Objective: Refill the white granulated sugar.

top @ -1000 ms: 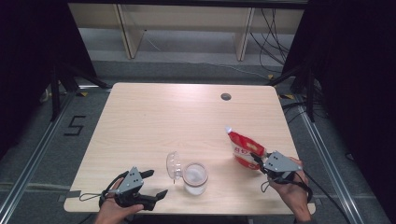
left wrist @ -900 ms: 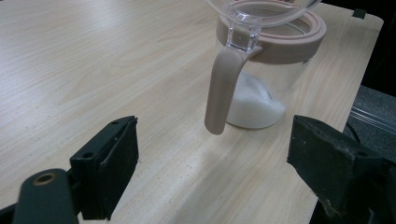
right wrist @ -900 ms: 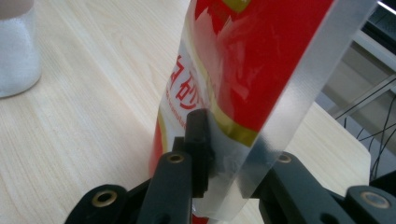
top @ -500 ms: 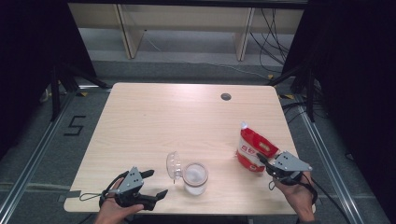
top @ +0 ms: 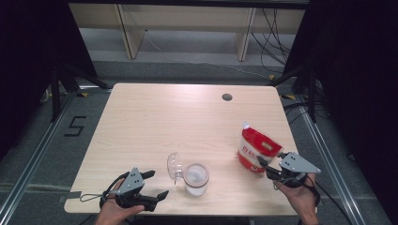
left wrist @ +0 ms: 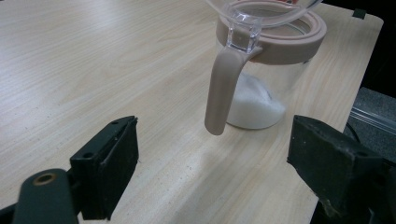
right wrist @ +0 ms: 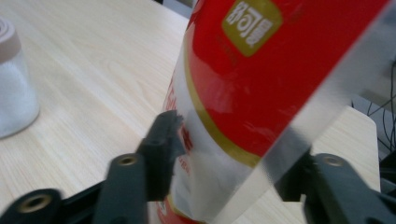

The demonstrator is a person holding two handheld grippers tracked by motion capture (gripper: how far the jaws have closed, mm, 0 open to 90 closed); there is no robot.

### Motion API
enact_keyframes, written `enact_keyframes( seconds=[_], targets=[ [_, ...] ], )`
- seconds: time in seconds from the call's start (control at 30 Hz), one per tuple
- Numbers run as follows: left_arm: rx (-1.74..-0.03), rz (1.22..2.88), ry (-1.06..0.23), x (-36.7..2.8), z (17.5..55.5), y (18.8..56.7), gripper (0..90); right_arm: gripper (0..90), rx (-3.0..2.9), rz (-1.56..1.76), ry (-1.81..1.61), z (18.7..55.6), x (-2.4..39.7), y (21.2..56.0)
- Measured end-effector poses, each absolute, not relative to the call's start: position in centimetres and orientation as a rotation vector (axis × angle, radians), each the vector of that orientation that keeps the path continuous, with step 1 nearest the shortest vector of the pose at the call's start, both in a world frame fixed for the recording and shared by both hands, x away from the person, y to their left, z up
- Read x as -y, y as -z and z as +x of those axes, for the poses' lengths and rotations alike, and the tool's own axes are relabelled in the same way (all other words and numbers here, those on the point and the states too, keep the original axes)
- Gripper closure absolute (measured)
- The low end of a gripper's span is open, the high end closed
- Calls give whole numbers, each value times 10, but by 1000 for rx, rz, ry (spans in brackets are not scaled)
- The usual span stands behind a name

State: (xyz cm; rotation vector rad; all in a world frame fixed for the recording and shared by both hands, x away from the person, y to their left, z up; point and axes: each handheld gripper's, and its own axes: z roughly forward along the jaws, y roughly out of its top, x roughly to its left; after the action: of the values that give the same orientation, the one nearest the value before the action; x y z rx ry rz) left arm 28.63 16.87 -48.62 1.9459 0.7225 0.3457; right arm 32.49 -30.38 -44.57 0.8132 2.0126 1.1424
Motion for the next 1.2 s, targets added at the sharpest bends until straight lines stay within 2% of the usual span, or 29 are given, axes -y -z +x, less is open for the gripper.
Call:
enact_keyframes(
  seconds=[0.13,0.33,0.83,0.9,1.2],
  targets=[
    [-728,1942,-343,-168,286,486,159,411,-1978,866,-1176,320,305,446],
    [-722,1942,-342,-168,287,486,157,374,-1952,976,-1152,306,304,446],
    [-708,1935,-341,-168,290,484,158,345,-1979,1113,-1112,287,298,455],
    [-747,1914,-322,-167,289,483,159,343,-1980,1127,-1100,285,299,456],
    [-725,1929,-308,-167,291,477,216,342,-1984,1155,-1077,277,302,463]
  ],
)
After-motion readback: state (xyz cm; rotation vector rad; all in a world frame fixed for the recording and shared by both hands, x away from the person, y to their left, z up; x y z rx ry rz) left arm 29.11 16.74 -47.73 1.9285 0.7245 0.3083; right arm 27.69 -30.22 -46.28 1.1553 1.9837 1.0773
